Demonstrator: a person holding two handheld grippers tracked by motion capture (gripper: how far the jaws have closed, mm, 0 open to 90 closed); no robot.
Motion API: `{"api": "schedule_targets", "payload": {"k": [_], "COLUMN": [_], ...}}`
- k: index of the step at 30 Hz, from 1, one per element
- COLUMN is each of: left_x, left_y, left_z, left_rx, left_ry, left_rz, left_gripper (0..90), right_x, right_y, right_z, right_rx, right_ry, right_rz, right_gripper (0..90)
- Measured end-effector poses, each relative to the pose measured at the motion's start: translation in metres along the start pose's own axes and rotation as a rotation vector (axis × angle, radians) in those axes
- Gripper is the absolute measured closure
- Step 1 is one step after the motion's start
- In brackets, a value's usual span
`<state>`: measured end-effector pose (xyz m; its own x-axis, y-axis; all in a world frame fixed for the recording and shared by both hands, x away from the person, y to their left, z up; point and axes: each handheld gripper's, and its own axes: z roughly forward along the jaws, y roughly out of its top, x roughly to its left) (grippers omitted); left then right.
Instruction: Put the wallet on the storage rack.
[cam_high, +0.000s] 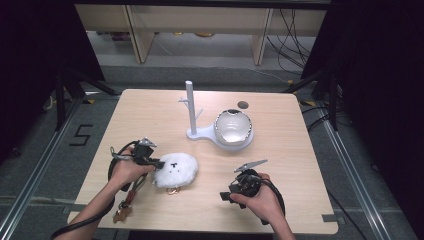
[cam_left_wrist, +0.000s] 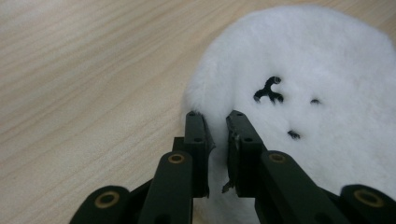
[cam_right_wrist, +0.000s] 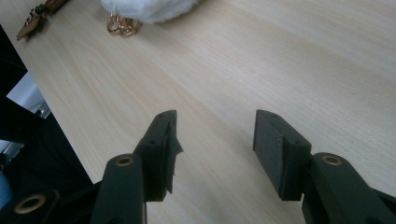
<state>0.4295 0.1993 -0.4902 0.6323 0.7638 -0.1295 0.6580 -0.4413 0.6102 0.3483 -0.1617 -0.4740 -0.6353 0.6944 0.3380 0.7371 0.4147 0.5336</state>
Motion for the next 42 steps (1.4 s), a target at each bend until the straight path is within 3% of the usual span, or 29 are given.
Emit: {"api": "schedule_targets", "payload": {"k": [2,7,9,12,13,15,16,18,20,21,24,26,27,30,33,36,37,39,40,41,42], "left_x": [-0.003,-0.011,-0.014,-0.019,-0.023,-0.027,-0.029,-0.034,-0.037,-0.040,-0.048,-0.051,-0.056,-0.063,-0.069,-0.075,-0.076,-0.081,-0.082,-0.084,-0.086], "left_y": [-0.002,-0.008,-0.010,-0.011,-0.012,-0.012,-0.011,-0.010,-0.008,-0.005,0.001,0.003,0.008,0.016,0.022,0.026,0.028,0.030,0.031,0.032,0.033], "left_z": [-0.004,-0.018,-0.025,-0.032,-0.041,-0.049,-0.053,-0.060,-0.065,-0.072,-0.079,-0.082,-0.085,-0.088,-0.089,-0.087,-0.087,-0.086,-0.086,-0.087,-0.087], "left_rx": [-0.033,-0.115,-0.146,-0.182,-0.222,-0.252,-0.270,-0.315,-0.321,-0.345,-0.386,-0.391,-0.409,-0.421,-0.435,-0.449,-0.453,-0.458,-0.465,-0.463,-0.469], "left_ry": [0.014,-0.006,-0.007,-0.009,0.000,0.005,0.011,0.013,0.021,0.025,0.024,0.027,0.020,0.014,0.004,-0.005,-0.008,-0.012,-0.017,-0.014,-0.017], "left_rz": [0.016,0.078,0.105,0.123,0.142,0.159,0.166,0.169,0.181,0.213,0.235,0.248,0.266,0.288,0.304,0.318,0.327,0.332,0.337,0.343,0.346], "left_gripper": [80.5,80.8,80.9,81.0,81.1,81.2,81.3,81.4,81.4,81.4,81.5,81.5,81.5,81.5,81.5,81.5,81.5,81.5,81.5,81.5,81.5], "right_x": [-0.001,-0.002,-0.003,-0.002,-0.002,0.001,0.000,-0.001,0.001,-0.001,0.002,0.003,0.005,0.009,0.010,0.013,0.012,0.014,0.016,0.013,0.014], "right_y": [0.000,0.002,0.003,0.005,0.005,0.006,0.007,0.008,0.009,0.012,0.015,0.020,0.022,0.029,0.036,0.042,0.045,0.049,0.049,0.052,0.053], "right_z": [-0.002,-0.008,-0.010,-0.012,-0.012,-0.013,-0.014,-0.014,-0.015,-0.015,-0.019,-0.019,-0.021,-0.024,-0.026,-0.029,-0.027,-0.028,-0.029,-0.029,-0.028], "right_rx": [-0.016,-0.077,-0.099,-0.132,-0.163,-0.162,-0.180,-0.208,-0.213,-0.253,-0.290,-0.328,-0.345,-0.373,-0.405,-0.420,-0.455,-0.470,-0.468,-0.478,-0.487], "right_ry": [-0.013,-0.025,-0.009,-0.023,-0.032,-0.014,-0.021,-0.023,-0.026,-0.021,-0.036,-0.012,-0.029,-0.015,-0.025,-0.028,-0.017,-0.013,-0.012,-0.013,-0.015], "right_rz": [0.000,0.024,0.030,0.033,0.034,0.073,0.040,0.020,0.038,-0.007,-0.011,-0.013,-0.026,-0.017,-0.059,-0.046,-0.075,-0.070,-0.036,-0.077,-0.071], "right_gripper": [50.6,50.4,50.4,50.5,50.6,50.5,50.3,49.6,49.3,48.1,46.8,45.8,45.4,44.9,44.6,43.6,43.2,42.5,42.0,41.6,41.2]}}
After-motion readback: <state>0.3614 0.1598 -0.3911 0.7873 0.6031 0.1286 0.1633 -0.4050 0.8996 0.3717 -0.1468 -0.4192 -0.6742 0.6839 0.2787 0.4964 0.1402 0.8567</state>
